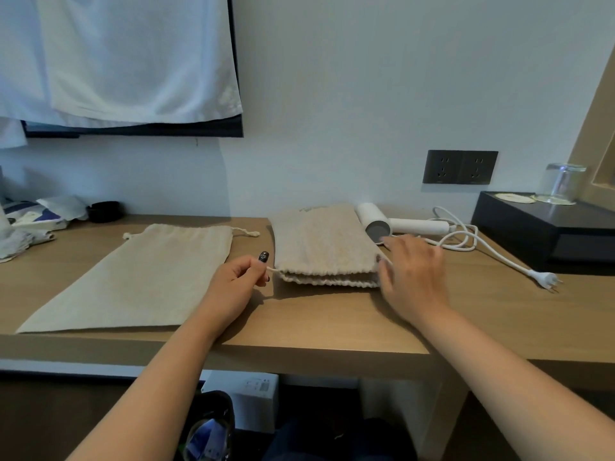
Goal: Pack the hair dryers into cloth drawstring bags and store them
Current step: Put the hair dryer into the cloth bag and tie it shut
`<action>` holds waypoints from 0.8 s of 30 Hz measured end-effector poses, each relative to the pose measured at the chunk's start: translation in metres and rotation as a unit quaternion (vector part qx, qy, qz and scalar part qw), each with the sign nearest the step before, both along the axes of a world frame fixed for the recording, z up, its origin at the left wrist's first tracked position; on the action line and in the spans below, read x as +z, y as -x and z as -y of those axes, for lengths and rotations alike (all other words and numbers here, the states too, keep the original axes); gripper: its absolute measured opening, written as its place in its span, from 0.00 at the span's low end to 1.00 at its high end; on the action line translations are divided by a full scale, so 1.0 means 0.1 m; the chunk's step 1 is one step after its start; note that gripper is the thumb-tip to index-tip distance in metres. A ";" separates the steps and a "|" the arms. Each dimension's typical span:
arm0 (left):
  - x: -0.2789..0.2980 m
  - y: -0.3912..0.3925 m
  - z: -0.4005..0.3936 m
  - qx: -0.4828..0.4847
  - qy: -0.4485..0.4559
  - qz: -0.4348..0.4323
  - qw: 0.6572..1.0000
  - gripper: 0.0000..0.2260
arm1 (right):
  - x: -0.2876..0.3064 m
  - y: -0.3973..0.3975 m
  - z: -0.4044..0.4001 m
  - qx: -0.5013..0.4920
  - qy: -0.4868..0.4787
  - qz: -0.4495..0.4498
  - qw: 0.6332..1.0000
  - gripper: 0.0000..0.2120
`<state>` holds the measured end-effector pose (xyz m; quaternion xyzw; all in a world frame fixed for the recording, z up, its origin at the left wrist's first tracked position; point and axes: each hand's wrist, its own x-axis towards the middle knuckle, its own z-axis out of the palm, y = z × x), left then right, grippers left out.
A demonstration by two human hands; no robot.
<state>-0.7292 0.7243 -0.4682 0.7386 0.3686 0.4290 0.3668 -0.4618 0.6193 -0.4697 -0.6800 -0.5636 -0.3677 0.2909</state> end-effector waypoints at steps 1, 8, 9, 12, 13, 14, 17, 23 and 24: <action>0.01 -0.01 0.00 -0.003 -0.005 -0.005 1.000 0.15 | -0.02 0.16 -0.04 0.071 -0.009 0.028 0.997 0.14; -0.02 -0.01 0.00 0.024 -0.067 -0.035 0.997 0.20 | -0.05 1.09 -0.53 0.217 0.129 -0.014 0.967 0.14; -0.02 -0.01 0.00 0.034 -0.072 -0.037 0.996 0.20 | -0.07 1.11 -0.58 0.215 0.131 -0.017 0.968 0.13; -0.01 0.00 -0.01 0.049 -0.076 -0.046 0.995 0.20 | -0.10 1.09 -0.63 0.189 0.119 -0.018 0.975 0.17; -0.01 -0.01 -0.01 0.051 -0.074 -0.046 0.995 0.20 | -0.10 1.07 -0.63 0.179 0.110 -0.016 0.977 0.18; -0.01 -0.01 -0.02 0.054 -0.069 -0.043 0.995 0.20 | -0.10 1.06 -0.62 0.170 0.103 -0.010 0.980 0.18; 0.01 -0.01 -0.01 0.069 -0.041 0.000 0.997 0.19 | -0.10 1.08 -0.60 0.151 0.081 0.005 0.985 0.16; 0.01 0.00 -0.01 0.072 0.055 0.105 0.990 0.19 | -0.09 0.79 -0.55 0.155 0.073 0.016 0.985 0.14; 0.00 0.02 -0.03 0.066 0.088 0.134 0.985 0.20 | -0.09 0.74 -0.53 0.150 0.081 0.012 0.985 0.14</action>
